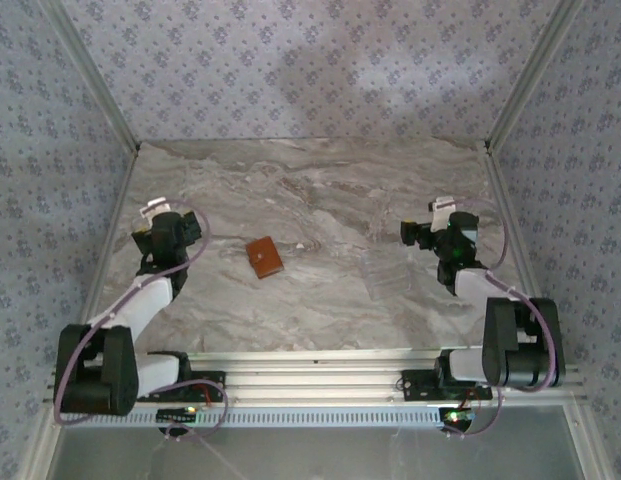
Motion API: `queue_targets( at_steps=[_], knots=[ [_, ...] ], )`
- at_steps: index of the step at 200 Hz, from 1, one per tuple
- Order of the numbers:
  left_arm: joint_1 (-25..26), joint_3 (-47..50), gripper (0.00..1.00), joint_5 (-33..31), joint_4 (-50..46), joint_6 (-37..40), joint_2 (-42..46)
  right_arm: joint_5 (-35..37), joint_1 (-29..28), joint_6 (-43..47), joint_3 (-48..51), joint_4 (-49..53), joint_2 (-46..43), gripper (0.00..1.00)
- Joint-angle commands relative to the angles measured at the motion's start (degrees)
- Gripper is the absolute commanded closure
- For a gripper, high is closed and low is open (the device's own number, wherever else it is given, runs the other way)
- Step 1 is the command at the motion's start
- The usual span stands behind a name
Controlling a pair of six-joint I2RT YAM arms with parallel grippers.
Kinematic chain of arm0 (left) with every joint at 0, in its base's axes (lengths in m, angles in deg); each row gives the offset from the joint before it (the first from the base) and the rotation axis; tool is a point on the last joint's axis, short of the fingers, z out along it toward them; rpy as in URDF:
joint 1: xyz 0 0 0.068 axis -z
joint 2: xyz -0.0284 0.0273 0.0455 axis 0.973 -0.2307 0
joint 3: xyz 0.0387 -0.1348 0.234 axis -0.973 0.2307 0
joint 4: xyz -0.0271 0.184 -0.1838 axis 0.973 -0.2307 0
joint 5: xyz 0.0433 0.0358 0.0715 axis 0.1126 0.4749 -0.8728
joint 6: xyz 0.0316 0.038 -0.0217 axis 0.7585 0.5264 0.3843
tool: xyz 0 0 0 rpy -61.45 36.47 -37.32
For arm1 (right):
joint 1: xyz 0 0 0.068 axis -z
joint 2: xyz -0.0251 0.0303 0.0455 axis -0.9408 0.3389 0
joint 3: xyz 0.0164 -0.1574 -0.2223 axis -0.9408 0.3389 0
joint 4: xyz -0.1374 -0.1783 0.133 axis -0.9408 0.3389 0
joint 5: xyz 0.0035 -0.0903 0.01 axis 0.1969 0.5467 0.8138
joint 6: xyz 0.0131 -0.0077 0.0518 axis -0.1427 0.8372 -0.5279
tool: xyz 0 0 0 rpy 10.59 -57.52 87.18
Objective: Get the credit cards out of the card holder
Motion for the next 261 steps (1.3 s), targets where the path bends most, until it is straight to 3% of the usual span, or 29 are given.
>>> queue_targets(
  at_steps=[1, 62, 87, 129, 178, 261],
  knots=[
    [0.0, -2.1, 0.00, -2.4, -9.9, -9.2, 4.4, 1.3, -1.2, -1.9, -4.8, 14.3, -3.1, 0.00],
    [0.0, -11.2, 0.00, 9.2, -22.2, -16.9, 4.1, -0.4, -4.9, -7.4, -16.1, 40.4, -7.9, 0.07],
    [0.0, -16.0, 0.01, 13.7, -27.0, -16.7, 2.5, 0.5, -6.4, -9.0, -19.7, 49.2, -8.6, 0.11],
    [0.0, -25.0, 0.01, 20.6, -38.0, -12.8, -2.1, -4.3, -6.5, -11.1, -23.5, 60.2, -9.0, 0.17],
    [0.1, -32.7, 0.01, 27.6, -48.6, -5.8, -6.9, -6.6, -6.7, -11.5, -25.1, 69.9, -8.9, 0.20],
    [0.2, -35.2, 0.00, 32.6, -55.3, -2.6, -11.9, -4.2, -8.4, -10.2, -28.0, 71.0, -1.8, 0.43]
  ],
)
